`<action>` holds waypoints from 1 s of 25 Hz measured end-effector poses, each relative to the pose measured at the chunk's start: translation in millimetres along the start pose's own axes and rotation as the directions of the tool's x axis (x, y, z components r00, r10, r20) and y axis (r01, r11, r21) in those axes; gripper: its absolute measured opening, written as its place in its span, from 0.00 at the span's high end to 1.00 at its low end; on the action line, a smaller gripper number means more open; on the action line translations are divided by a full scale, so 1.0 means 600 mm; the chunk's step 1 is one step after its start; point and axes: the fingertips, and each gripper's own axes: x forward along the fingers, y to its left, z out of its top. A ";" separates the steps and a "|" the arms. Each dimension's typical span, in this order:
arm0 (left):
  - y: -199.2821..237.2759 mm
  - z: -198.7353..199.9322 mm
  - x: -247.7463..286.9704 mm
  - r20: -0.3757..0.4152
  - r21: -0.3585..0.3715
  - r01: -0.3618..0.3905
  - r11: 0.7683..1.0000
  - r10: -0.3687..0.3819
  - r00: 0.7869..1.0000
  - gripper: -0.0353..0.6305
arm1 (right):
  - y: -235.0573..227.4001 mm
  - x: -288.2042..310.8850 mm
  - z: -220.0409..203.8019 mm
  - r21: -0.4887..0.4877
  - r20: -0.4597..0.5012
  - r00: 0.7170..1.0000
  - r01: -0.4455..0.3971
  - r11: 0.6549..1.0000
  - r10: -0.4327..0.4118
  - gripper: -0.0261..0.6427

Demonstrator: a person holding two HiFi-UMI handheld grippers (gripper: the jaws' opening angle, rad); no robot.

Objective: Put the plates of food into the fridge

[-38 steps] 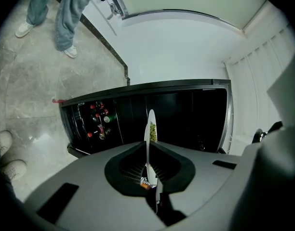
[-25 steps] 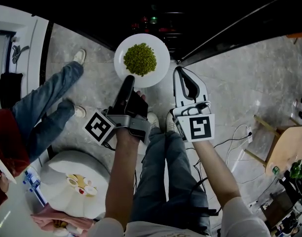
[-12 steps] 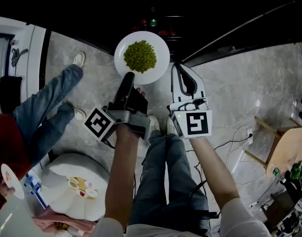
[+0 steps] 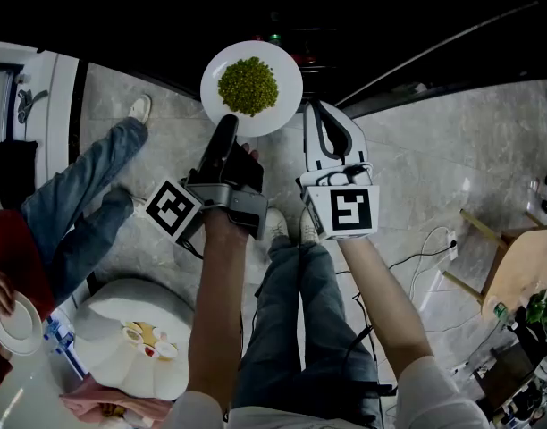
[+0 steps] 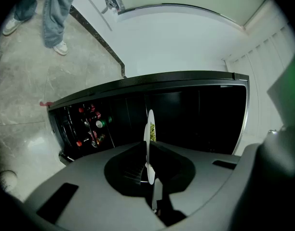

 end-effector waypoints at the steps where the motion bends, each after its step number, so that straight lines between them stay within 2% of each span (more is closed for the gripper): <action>1: 0.001 0.000 0.001 0.000 -0.004 0.001 1.000 -0.001 1.000 0.92 | 0.000 0.001 0.001 0.003 0.003 1.000 0.003 1.000 -0.003 0.95; 6: 0.003 0.005 0.014 0.003 -0.017 -0.001 1.000 0.001 1.000 0.92 | -0.007 0.012 -0.002 -0.003 -0.037 0.999 0.020 1.000 -0.020 0.95; 9: 0.004 0.010 0.019 0.007 -0.014 -0.004 1.000 0.004 1.000 0.92 | -0.006 0.018 0.004 -0.002 -0.001 1.000 0.013 1.000 -0.013 0.95; 15: 0.003 0.017 0.039 -0.006 0.015 -0.012 1.000 0.012 1.000 0.92 | -0.007 0.028 0.000 -0.013 -0.003 1.000 0.009 1.000 -0.009 0.95; 25: 0.009 0.028 0.066 -0.005 -0.003 -0.019 1.000 0.019 1.000 0.92 | -0.003 0.044 -0.010 -0.011 -0.015 1.000 0.001 1.000 -0.001 0.95</action>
